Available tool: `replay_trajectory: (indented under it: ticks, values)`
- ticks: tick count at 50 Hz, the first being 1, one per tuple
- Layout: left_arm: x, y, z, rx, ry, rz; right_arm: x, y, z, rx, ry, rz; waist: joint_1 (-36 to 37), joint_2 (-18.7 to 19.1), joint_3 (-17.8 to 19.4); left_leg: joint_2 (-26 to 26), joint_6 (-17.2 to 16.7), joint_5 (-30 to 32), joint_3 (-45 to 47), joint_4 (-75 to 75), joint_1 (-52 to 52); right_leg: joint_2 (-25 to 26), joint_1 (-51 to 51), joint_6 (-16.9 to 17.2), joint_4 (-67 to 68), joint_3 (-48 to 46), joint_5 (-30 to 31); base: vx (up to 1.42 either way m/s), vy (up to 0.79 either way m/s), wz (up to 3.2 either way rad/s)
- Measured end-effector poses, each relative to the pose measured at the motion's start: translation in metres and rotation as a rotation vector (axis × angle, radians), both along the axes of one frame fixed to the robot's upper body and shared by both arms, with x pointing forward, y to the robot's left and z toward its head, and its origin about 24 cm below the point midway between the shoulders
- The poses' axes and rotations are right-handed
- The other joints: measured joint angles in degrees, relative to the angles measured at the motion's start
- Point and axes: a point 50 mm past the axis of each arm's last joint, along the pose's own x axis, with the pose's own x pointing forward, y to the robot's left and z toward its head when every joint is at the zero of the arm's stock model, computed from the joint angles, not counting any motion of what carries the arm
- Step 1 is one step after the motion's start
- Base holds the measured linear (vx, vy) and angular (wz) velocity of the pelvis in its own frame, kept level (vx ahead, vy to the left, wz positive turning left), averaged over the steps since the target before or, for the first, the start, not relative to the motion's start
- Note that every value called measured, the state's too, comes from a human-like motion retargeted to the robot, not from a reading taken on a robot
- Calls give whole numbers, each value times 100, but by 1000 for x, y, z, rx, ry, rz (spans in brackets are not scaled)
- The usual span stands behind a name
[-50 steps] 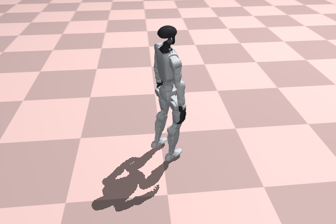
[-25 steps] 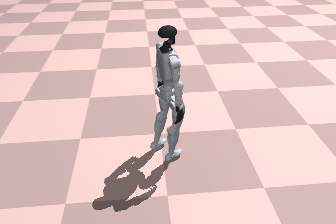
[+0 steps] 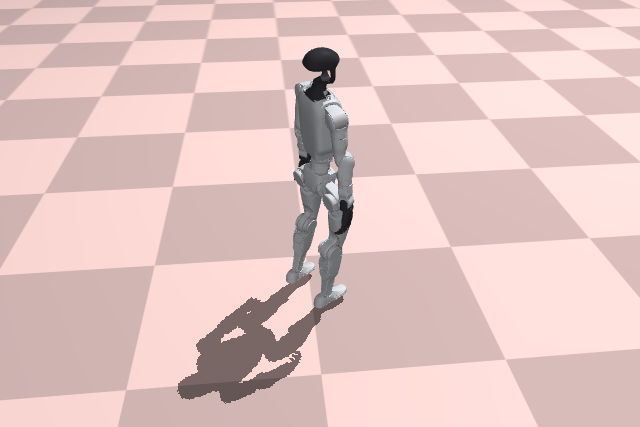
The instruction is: Stand up
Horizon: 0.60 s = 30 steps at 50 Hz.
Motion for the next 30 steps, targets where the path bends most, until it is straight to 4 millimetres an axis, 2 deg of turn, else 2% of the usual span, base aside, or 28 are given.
replay_trajectory:
  ticks: [8, 12, 15, 18, 21, 22, 23, 24, 30]
  values:
    - [20, 8, 3, 30, -114, 114, 4, -11, 2, -38, -43, -45, 170, 6, 200, -248, 265, 121, -429, 26, -377, -215, -87, -41, 101, -445, -159, -8, 9, 67]
    - [25, 11, 4, 36, -151, 141, -1, -19, 4, -66, -40, -68, 175, 21, 190, -347, 378, -214, -528, 169, -564, -389, -74, -46, 42, -857, -232, -6, 15, 113]
    - [24, 12, 4, 46, -172, 171, -3, -25, 5, -83, -33, -83, 210, 19, 151, -211, 446, -549, -44, 517, -690, -501, -106, -39, 8, -1063, -262, -5, 15, 97]
    - [18, 15, 4, 57, -175, 210, -3, -27, 6, -96, -35, -93, 167, 8, 120, -96, 481, -649, 288, 979, -755, -593, -67, -32, -72, -1302, -282, -3, 16, 96]
    - [7, 17, 3, 72, -153, 238, -3, -28, 6, -101, -49, -109, 217, 22, 58, -138, 409, -280, 85, 1248, -791, -629, -40, -12, -127, -1451, -304, 2, 15, 67]
    - [2, 17, 3, 78, -141, 247, -3, -28, 6, -102, -55, -114, 267, 42, 40, -159, 280, -71, 17, 1226, -757, -615, -35, -2, -132, -1464, -314, 4, 14, 31]
    - [-4, 18, 3, 85, -128, 258, -3, -28, 6, -102, -60, -117, 335, 89, 27, -167, -78, 114, -32, 1075, -668, -565, -29, 5, -129, -1471, -328, 4, 15, 18]
    - [-10, 18, 2, 90, -112, 271, -2, -28, 6, -103, -64, -116, 394, 109, 17, -145, -155, 125, 60, 930, -580, -540, -16, 16, -125, -1467, -343, 5, 20, 7]
    - [-49, 18, 3, 120, 8, 362, 5, -19, 4, -84, -65, -98, 453, 176, -61, -212, 212, -273, 388, -28, -123, -447, 69, 113, -100, -1573, -459, 4, 18, 20]
